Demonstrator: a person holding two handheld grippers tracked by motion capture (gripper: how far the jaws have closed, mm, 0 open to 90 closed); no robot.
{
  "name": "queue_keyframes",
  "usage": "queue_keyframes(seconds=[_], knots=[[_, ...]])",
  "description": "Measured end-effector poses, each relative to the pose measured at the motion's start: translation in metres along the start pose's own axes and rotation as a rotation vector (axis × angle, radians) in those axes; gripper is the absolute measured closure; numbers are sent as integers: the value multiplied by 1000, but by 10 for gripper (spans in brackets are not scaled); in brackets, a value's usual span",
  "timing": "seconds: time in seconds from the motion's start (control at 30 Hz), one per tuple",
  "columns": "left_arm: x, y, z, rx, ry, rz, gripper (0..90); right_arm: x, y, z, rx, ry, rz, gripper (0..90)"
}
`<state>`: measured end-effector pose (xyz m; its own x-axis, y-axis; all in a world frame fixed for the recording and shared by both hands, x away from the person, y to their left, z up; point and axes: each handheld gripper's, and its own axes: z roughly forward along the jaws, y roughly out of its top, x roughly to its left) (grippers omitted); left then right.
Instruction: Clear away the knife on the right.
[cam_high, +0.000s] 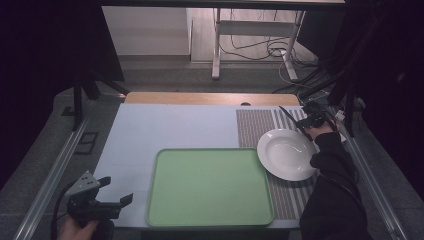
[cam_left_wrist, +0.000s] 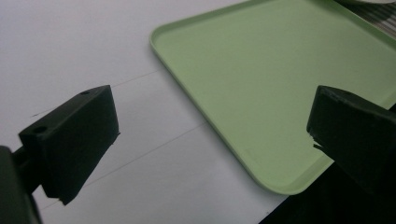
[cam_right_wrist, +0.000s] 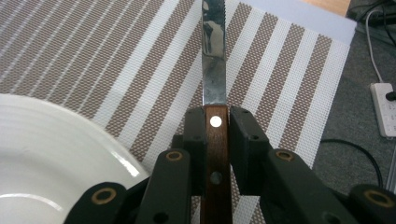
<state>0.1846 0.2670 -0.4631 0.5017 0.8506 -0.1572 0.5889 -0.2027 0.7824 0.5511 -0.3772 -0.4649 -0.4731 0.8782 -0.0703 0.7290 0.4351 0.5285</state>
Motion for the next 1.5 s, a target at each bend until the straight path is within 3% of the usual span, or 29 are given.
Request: queue_keyframes(seconds=[0.5, 0.57, 1.3, 1.5], knots=[[0, 0, 0, 0, 0, -2, 21, 24, -3, -22, -18, 46, -24, 777], [0, 0, 0, -1, 0, -2, 21, 32, -5, -25, -24, 77, -24, 777], [0, 0, 0, 0, 0, -3, 21, 90, -35, -39, -30, 198, -92, 777], [0, 0, 0, 1, 2, -2, 21, 114, -45, -48, -49, 236, -149, 777]])
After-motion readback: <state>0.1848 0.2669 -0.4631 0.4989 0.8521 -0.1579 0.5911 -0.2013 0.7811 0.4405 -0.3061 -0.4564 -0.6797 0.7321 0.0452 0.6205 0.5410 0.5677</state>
